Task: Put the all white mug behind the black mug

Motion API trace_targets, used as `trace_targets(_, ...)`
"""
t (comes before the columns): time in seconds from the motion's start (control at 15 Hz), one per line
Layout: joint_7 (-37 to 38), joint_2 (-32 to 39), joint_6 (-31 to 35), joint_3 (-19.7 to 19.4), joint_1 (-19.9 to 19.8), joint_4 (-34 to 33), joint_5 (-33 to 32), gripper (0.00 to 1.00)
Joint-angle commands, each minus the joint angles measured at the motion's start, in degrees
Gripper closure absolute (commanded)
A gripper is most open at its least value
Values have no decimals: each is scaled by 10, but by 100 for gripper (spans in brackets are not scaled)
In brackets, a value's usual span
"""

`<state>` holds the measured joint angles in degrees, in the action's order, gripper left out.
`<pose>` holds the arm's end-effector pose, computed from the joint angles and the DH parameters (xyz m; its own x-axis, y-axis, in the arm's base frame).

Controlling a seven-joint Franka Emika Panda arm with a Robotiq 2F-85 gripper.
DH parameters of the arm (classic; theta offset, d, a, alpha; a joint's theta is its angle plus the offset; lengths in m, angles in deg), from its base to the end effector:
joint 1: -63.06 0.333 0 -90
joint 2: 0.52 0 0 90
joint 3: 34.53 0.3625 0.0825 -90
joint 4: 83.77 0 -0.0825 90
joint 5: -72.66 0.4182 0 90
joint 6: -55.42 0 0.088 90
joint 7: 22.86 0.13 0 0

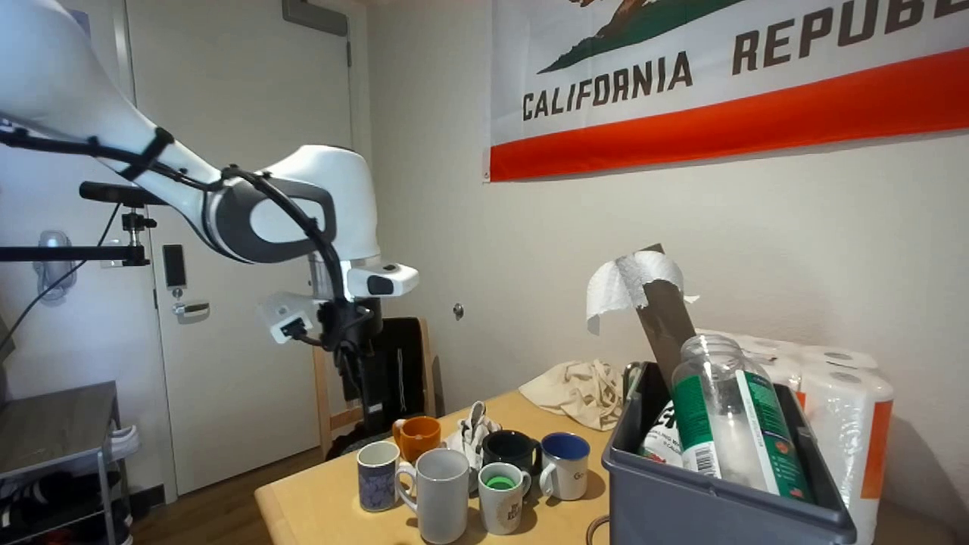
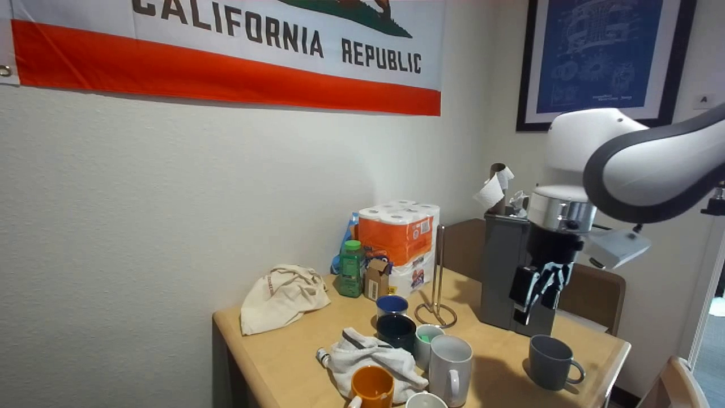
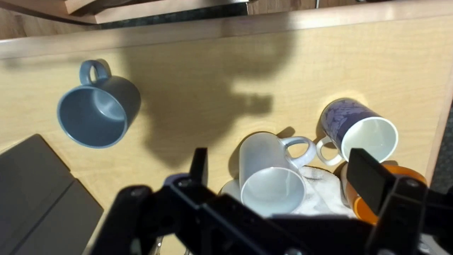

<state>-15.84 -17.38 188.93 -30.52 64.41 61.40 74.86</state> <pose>0.4505 0.0433 0.3875 0.9945 -0.0569 0.0882 -0.0553 -0.9983 -0.0208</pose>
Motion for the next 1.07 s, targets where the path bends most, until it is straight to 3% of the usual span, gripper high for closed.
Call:
trace_targets(0.0,34,144,34,10,-5,-95,-35,0)
trace_targets(0.47,105,302,51,-15,20,-214,-99,0)
trace_targets(1.0,113,371,70,-40,40,-239,-88,0)
